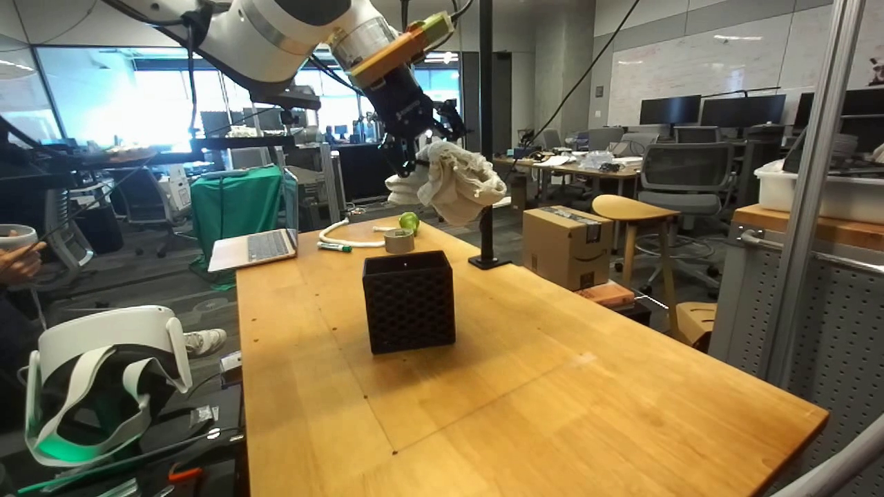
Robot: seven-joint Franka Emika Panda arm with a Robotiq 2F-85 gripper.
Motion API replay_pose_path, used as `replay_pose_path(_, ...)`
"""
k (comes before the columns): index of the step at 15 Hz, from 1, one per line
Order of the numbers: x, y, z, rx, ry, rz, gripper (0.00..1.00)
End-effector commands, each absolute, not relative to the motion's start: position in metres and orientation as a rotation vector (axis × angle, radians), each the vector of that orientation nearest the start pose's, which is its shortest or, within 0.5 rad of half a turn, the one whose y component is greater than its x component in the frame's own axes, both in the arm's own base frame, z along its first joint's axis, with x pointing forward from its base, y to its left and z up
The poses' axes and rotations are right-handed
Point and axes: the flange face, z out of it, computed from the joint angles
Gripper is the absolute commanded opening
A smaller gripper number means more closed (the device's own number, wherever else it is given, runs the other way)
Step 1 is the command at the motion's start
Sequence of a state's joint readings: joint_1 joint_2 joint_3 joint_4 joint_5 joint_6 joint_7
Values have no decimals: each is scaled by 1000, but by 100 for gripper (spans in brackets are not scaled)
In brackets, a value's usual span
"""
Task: Place the towel inside the black basket
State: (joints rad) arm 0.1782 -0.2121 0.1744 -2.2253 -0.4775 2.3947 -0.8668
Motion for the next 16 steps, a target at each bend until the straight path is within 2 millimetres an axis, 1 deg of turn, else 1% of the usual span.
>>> replay_pose_path(1, 466, 167, 492, -2710, -2430, -385, 13)
replay_pose_path(5, 457, 167, 444, -2693, -2393, -167, 13)
replay_pose_path(7, 457, 164, 430, -2685, -2358, -126, 13)
replay_pose_path(9, 459, 161, 422, -2680, -2329, -113, 13)
replay_pose_path(16, 464, 168, 413, -2618, -2243, -132, 13)
